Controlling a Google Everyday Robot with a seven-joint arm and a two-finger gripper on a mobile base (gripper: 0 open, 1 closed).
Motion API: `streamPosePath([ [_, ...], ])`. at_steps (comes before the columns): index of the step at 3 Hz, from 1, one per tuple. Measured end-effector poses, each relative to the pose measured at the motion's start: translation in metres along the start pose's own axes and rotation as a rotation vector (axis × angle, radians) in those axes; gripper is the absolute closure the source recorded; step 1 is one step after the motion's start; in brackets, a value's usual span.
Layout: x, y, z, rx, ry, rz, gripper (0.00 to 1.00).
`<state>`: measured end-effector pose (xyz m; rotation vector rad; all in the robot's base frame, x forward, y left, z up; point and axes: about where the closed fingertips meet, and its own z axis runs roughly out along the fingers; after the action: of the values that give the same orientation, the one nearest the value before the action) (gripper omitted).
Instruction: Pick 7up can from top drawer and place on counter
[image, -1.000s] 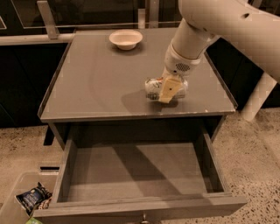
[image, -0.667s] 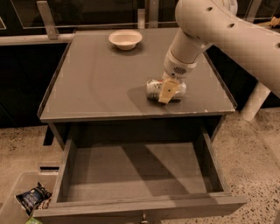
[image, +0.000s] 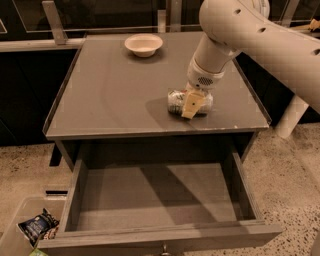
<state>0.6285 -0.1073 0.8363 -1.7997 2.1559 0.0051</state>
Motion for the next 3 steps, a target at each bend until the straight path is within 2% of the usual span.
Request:
streamPosePath([
  [3,0.0000,0.0000,0.0001,0.000,0.000,0.000,0.12],
])
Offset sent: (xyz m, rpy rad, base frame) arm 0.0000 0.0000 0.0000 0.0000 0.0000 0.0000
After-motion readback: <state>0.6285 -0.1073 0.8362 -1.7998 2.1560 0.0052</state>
